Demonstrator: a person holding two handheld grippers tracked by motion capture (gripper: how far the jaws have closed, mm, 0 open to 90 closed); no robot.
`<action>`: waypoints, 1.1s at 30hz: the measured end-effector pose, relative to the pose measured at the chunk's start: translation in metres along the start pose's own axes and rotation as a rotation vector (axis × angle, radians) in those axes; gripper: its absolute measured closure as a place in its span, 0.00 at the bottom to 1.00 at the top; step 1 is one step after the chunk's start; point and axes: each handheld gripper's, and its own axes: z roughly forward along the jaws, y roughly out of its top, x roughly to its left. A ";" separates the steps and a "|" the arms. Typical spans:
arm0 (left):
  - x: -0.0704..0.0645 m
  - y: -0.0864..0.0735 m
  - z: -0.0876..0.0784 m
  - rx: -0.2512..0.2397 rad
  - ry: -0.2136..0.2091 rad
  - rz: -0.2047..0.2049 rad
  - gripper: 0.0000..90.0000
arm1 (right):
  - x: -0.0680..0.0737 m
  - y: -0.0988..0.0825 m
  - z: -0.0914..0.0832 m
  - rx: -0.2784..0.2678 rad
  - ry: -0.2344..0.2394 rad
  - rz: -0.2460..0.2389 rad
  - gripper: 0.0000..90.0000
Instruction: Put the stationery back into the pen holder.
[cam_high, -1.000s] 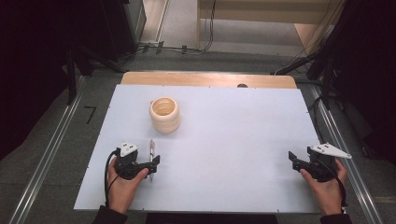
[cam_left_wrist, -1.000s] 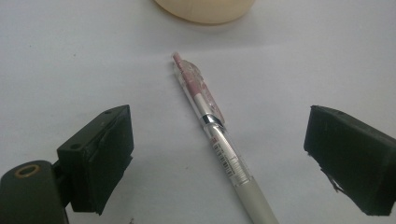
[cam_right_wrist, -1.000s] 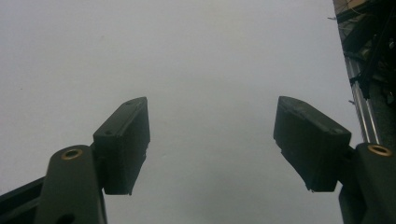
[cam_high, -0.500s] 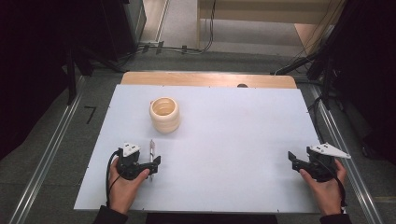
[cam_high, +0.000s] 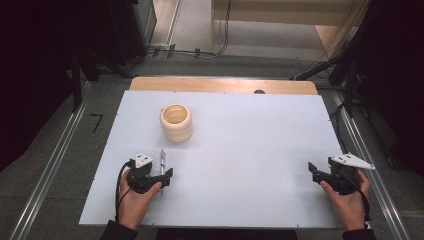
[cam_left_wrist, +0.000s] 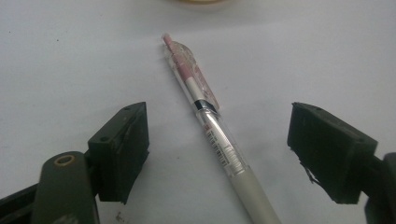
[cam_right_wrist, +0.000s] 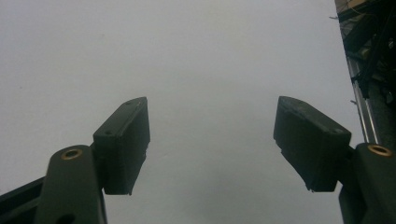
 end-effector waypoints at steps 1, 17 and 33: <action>-0.001 0.000 0.000 0.002 0.003 0.002 0.26 | 0.000 0.000 0.000 0.000 0.000 -0.001 0.29; -0.008 -0.005 -0.005 0.039 0.035 0.039 0.40 | 0.000 0.000 -0.001 -0.003 -0.003 -0.002 0.29; -0.010 -0.009 -0.010 0.047 0.022 0.072 0.75 | 0.000 -0.001 0.000 0.003 -0.008 -0.002 0.29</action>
